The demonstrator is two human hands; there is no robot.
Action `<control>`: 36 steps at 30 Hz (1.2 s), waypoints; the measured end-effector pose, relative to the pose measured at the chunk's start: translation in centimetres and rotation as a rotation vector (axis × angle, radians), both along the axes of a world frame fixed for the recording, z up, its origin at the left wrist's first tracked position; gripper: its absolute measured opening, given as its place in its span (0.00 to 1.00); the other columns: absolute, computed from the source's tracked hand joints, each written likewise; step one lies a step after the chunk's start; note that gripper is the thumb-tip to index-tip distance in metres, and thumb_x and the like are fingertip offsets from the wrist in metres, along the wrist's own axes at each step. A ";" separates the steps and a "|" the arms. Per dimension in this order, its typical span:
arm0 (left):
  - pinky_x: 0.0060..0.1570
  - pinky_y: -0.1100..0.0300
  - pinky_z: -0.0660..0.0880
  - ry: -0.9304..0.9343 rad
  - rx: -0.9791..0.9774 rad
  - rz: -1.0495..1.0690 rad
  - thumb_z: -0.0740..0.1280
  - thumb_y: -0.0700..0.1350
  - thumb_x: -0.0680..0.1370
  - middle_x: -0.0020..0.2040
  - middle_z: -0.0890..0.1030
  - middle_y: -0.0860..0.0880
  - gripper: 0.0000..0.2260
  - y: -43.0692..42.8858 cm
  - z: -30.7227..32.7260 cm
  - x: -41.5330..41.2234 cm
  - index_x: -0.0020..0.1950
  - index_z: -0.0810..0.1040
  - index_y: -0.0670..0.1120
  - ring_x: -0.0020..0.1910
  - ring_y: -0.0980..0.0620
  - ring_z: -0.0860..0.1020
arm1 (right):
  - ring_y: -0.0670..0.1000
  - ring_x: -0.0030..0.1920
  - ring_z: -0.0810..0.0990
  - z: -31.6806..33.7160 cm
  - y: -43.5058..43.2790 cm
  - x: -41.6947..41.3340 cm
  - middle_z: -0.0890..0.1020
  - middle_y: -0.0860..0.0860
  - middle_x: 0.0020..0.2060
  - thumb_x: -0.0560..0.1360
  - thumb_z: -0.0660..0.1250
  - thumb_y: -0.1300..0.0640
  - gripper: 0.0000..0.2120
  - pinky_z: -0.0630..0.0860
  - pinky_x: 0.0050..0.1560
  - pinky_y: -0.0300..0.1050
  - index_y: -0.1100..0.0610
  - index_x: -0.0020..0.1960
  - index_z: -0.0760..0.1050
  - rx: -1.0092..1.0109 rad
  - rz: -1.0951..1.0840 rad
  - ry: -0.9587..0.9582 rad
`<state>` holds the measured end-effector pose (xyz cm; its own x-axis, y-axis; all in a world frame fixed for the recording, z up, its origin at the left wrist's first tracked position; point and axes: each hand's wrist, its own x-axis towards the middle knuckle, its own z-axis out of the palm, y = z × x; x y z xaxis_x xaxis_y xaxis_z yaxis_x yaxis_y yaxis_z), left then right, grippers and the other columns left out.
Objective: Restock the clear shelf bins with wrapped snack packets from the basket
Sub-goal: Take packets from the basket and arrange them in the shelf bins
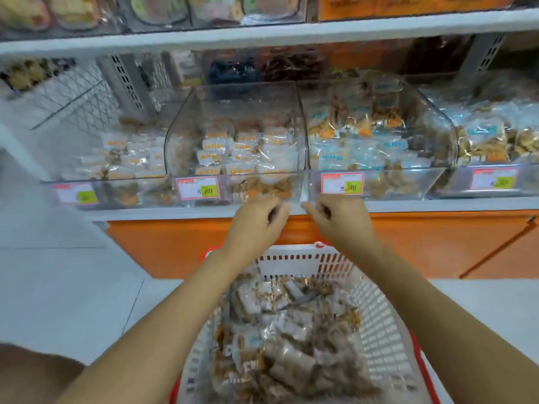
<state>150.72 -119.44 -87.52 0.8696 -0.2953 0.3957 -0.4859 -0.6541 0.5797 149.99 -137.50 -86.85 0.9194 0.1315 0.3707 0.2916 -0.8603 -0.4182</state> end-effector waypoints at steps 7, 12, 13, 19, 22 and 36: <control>0.50 0.54 0.74 0.601 0.455 0.244 0.60 0.45 0.81 0.54 0.79 0.41 0.12 8.8 -9.5 -5.5 0.54 0.80 0.40 0.52 0.43 0.78 | 0.52 0.38 0.73 -15.1 6.8 -3.9 0.74 0.54 0.34 0.77 0.63 0.52 0.13 0.74 0.43 0.43 0.60 0.39 0.74 0.025 0.046 0.791; 0.64 0.56 0.68 0.598 0.446 0.375 0.61 0.41 0.80 0.69 0.70 0.43 0.17 12.1 -11.8 -8.6 0.69 0.71 0.41 0.67 0.46 0.71 | 0.56 0.57 0.76 -19.9 13.0 -5.4 0.75 0.57 0.58 0.77 0.66 0.56 0.20 0.74 0.49 0.44 0.62 0.66 0.67 0.240 -0.077 1.062; 0.64 0.57 0.67 0.593 0.431 0.371 0.61 0.42 0.80 0.69 0.70 0.43 0.17 12.3 -12.0 -8.6 0.69 0.72 0.42 0.66 0.46 0.71 | 0.55 0.55 0.76 -20.6 13.8 -5.6 0.75 0.57 0.58 0.77 0.66 0.58 0.20 0.74 0.48 0.45 0.62 0.66 0.66 0.310 -0.149 1.055; 0.58 0.58 0.71 0.579 0.307 0.408 0.61 0.41 0.80 0.62 0.78 0.44 0.13 12.6 -11.8 -8.2 0.63 0.77 0.42 0.58 0.47 0.77 | 0.54 0.56 0.79 -20.2 13.3 -5.6 0.80 0.57 0.55 0.77 0.62 0.65 0.13 0.74 0.49 0.40 0.62 0.61 0.75 0.169 -0.215 0.930; 0.44 0.59 0.74 0.598 0.247 0.442 0.61 0.41 0.79 0.47 0.83 0.45 0.09 11.5 -11.6 -8.3 0.50 0.82 0.43 0.45 0.46 0.79 | 0.54 0.46 0.81 -18.3 12.4 -5.3 0.82 0.57 0.46 0.75 0.62 0.64 0.05 0.78 0.47 0.44 0.61 0.48 0.77 0.140 -0.171 0.835; 0.50 0.58 0.80 1.067 -1.113 0.108 0.61 0.45 0.81 0.49 0.84 0.42 0.12 5.5 -5.6 -6.6 0.58 0.77 0.39 0.47 0.49 0.84 | 0.51 0.36 0.75 -6.0 1.8 -5.5 0.77 0.53 0.40 0.65 0.70 0.73 0.12 0.72 0.30 0.41 0.59 0.40 0.73 -0.185 0.486 -0.211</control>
<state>144.16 -113.94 -93.13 0.8789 -0.2016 -0.4323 0.4764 0.3254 0.8168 144.52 -135.73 -92.83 0.6452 0.6023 0.4700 0.7340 -0.6594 -0.1626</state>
